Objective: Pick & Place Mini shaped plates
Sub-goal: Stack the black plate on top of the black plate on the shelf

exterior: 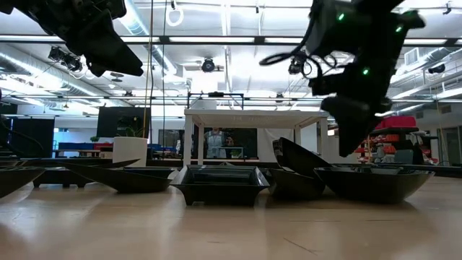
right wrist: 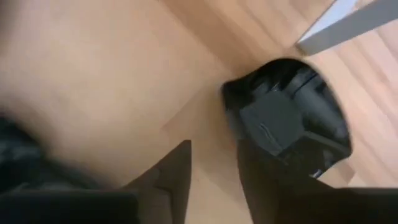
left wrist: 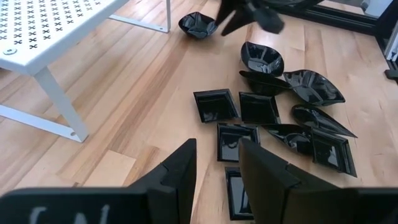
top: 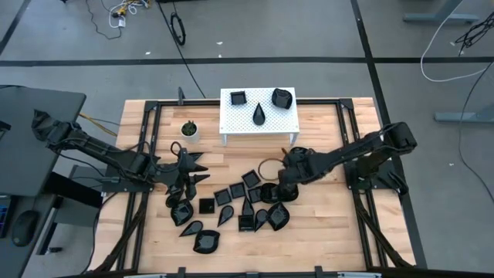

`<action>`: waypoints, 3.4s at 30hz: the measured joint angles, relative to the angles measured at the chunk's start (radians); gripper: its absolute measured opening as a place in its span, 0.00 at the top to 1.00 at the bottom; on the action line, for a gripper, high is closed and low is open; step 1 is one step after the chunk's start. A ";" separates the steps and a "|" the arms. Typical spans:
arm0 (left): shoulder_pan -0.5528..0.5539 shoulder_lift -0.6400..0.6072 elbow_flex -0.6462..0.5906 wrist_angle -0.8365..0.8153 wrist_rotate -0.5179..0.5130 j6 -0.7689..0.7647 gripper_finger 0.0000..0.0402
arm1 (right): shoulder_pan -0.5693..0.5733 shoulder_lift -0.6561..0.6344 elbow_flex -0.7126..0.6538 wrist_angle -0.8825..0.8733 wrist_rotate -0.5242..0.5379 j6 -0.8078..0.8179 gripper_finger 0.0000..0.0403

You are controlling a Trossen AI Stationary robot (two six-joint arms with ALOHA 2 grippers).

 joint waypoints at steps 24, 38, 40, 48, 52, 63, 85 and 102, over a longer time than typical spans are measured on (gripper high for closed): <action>0.000 0.000 0.000 0.000 0.000 -0.002 0.69 | -0.051 -0.005 -0.189 0.220 0.060 -0.253 0.97; 0.000 0.000 0.000 0.000 0.000 -0.002 0.69 | 0.090 -0.231 0.100 -0.023 -0.259 -0.619 0.97; 0.000 0.000 0.000 0.001 -0.004 -0.002 0.69 | 0.093 -0.265 0.140 -0.024 -0.281 -0.754 0.97; 0.000 0.000 0.000 0.002 -0.018 0.001 0.69 | -0.027 -0.325 0.211 0.084 -0.024 -1.618 0.99; 0.003 0.000 0.000 0.021 -0.042 0.056 0.69 | -0.240 -0.320 0.211 0.154 -0.018 -1.937 0.99; 0.003 0.000 0.000 0.273 -0.156 0.395 0.69 | -0.615 -0.296 0.210 0.271 -0.095 -2.445 0.96; 0.003 0.000 0.000 0.289 -0.168 0.315 0.69 | -0.663 -0.160 0.210 0.254 -0.045 -2.607 0.94; 0.003 0.000 0.000 0.272 -0.168 0.314 0.69 | -0.598 -0.215 0.210 0.341 0.034 -2.159 0.54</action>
